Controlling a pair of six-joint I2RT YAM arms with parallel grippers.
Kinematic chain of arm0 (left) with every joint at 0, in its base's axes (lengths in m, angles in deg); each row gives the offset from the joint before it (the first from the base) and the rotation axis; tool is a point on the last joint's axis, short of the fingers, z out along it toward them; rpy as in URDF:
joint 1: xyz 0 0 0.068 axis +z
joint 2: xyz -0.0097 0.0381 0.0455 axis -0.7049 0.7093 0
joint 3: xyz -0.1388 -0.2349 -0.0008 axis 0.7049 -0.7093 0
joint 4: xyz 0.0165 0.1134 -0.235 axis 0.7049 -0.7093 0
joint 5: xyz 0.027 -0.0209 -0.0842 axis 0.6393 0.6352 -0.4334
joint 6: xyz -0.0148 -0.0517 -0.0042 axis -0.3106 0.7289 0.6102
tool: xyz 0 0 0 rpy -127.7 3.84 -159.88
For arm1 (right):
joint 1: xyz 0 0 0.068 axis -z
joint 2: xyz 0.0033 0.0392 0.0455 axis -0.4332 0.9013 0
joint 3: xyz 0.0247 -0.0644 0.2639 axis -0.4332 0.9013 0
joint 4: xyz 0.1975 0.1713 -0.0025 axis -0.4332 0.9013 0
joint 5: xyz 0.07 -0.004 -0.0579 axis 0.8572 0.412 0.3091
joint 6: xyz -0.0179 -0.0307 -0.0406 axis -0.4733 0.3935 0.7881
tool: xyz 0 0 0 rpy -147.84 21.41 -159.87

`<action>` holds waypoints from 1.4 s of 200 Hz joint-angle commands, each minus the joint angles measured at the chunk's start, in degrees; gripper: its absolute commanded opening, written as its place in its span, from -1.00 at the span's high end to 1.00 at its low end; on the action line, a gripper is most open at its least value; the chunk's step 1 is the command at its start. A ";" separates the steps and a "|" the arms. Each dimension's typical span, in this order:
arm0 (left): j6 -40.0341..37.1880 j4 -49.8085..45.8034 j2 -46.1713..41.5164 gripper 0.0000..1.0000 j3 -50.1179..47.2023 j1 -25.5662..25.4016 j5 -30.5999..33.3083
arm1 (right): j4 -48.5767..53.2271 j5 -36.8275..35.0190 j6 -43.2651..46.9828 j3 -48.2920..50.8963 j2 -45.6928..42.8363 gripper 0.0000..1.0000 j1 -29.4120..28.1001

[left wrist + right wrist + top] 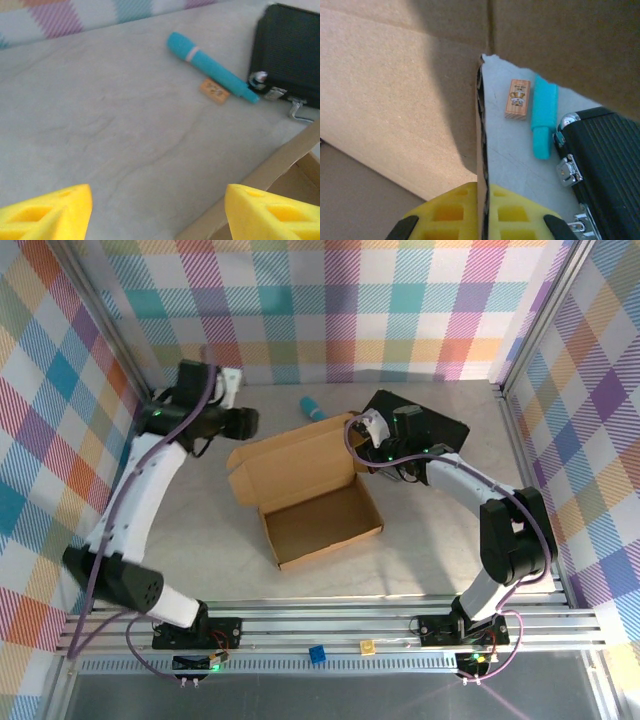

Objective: Fold the paper box

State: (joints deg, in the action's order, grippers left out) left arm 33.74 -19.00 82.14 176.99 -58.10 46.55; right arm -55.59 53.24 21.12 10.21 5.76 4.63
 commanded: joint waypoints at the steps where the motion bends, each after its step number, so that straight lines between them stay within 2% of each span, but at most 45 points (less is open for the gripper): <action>1: 6.42 -2.25 -6.14 -0.29 -10.54 4.82 -6.41 | -0.94 2.43 2.36 -0.94 -0.62 1.00 0.72; 16: 5.92 0.94 -10.39 -0.21 -18.14 6.57 -12.04 | -0.07 2.99 2.66 -1.53 -0.12 1.00 0.93; 45: -0.34 4.76 -14.97 -0.26 -27.39 6.60 -14.25 | 1.52 4.62 3.37 -2.69 0.59 1.00 1.34; 62: -3.26 6.44 -14.01 -0.33 -29.61 6.57 -15.94 | 2.30 5.31 3.81 -3.42 1.01 1.00 1.33; 105: -4.87 12.76 -8.72 -0.34 -30.18 6.60 -16.88 | 2.92 5.94 3.58 -3.91 1.69 1.00 1.37; 141: -4.14 11.80 -4.23 -0.07 -27.92 5.81 -17.88 | 2.23 5.07 1.92 -3.76 1.89 1.00 1.27; 159: -2.81 11.16 -3.71 0.07 -27.92 4.46 -15.56 | 2.09 4.04 1.03 -3.98 2.00 1.00 1.33; 171: -0.60 11.21 -3.75 0.19 -28.00 3.49 -13.40 | 1.79 3.31 0.18 -3.97 1.84 1.00 1.18; 190: 5.13 13.50 -3.84 0.57 -29.01 2.17 -12.25 | -0.15 1.91 -2.14 -2.98 1.36 1.00 0.88; 213: 12.22 15.78 -3.50 0.76 -29.42 -0.25 -9.19 | -1.98 -1.72 -5.30 -1.90 0.74 1.00 -0.16; 238: 18.97 16.62 -2.66 0.90 -28.50 -2.56 -4.80 | -4.04 -6.79 -9.84 -0.61 -0.56 1.00 -1.74; 280: 28.62 21.35 -2.28 1.00 -28.44 -3.99 1.63 | -8.02 -18.39 -21.49 1.76 -3.22 1.00 -6.30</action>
State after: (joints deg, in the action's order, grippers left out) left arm 53.67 -1.80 79.12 147.70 -61.37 43.22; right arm -58.26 42.11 8.66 10.85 5.61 1.57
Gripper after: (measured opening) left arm 0.059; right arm 0.048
